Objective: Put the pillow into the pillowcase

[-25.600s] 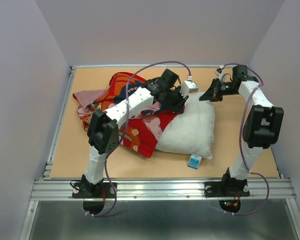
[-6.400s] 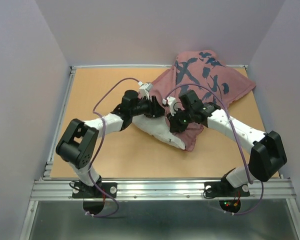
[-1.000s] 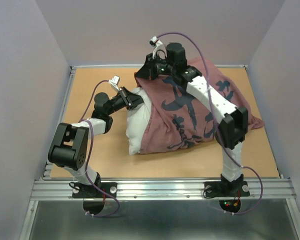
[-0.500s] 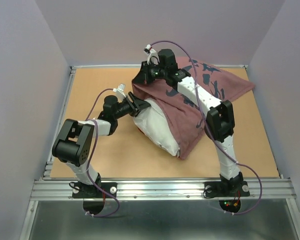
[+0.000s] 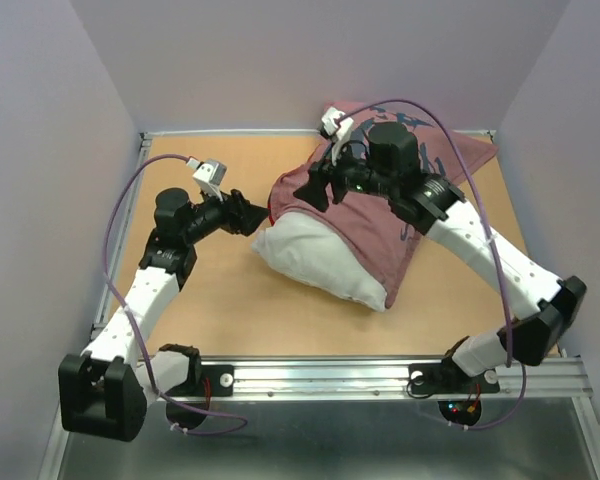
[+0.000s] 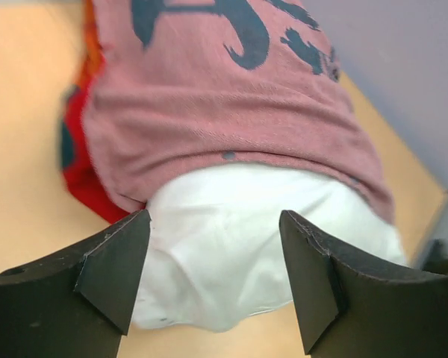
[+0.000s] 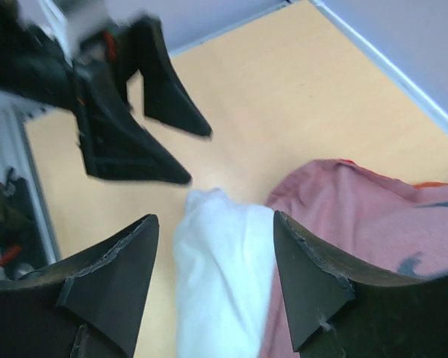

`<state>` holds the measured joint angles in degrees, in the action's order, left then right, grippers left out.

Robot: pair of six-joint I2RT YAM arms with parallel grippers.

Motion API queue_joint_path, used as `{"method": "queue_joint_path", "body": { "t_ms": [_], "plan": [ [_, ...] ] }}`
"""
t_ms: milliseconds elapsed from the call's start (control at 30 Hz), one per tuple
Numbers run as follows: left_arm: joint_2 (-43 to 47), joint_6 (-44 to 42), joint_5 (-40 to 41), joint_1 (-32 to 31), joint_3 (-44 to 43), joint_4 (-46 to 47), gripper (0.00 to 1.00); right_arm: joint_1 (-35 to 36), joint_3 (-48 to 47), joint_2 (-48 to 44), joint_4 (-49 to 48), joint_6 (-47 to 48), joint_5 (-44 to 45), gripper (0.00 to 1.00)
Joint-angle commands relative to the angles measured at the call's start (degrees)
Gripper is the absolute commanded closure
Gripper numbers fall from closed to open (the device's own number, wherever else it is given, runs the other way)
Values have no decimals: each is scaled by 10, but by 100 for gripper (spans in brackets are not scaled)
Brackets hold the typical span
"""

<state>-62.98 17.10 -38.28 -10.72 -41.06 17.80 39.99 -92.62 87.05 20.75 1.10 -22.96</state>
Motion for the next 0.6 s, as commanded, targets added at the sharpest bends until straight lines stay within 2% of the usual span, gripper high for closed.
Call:
{"method": "queue_joint_path", "body": {
  "t_ms": [0, 67, 133, 233, 267, 300, 467, 500, 533, 567],
  "plan": [
    [38, -210, 83, 1, -17, -110, 20, 34, 84, -13, 90, 141, 67, 32],
    [29, -217, 98, 2, -33, -125, 21, 69, 136, -14, 90, 181, 84, 32],
    [11, -206, 108, 10, -44, -131, 21, 102, 171, -2, 87, 212, 112, 27],
    [-4, -184, 99, 31, -45, -118, 18, 138, 189, 22, 55, 234, 178, 14],
    [-8, -182, 97, 35, -46, -117, 16, 147, 200, 28, 38, 240, 200, 4],
    [-11, -181, 86, 39, -48, -114, 15, 154, 202, 36, 22, 245, 225, 0],
    [-50, -216, 42, 81, -78, -124, 4, 163, 203, 115, -9, 259, 388, 0],
    [-90, -314, -29, 84, -109, -151, 2, 137, 225, 77, -7, 221, 383, 58],
    [-102, -315, -29, 84, -118, -162, 2, 134, 233, 76, -8, 220, 383, 59],
    [-112, -344, -50, 84, -122, -169, 5, 131, 241, 32, -10, 223, 385, 76]
  ]
}}
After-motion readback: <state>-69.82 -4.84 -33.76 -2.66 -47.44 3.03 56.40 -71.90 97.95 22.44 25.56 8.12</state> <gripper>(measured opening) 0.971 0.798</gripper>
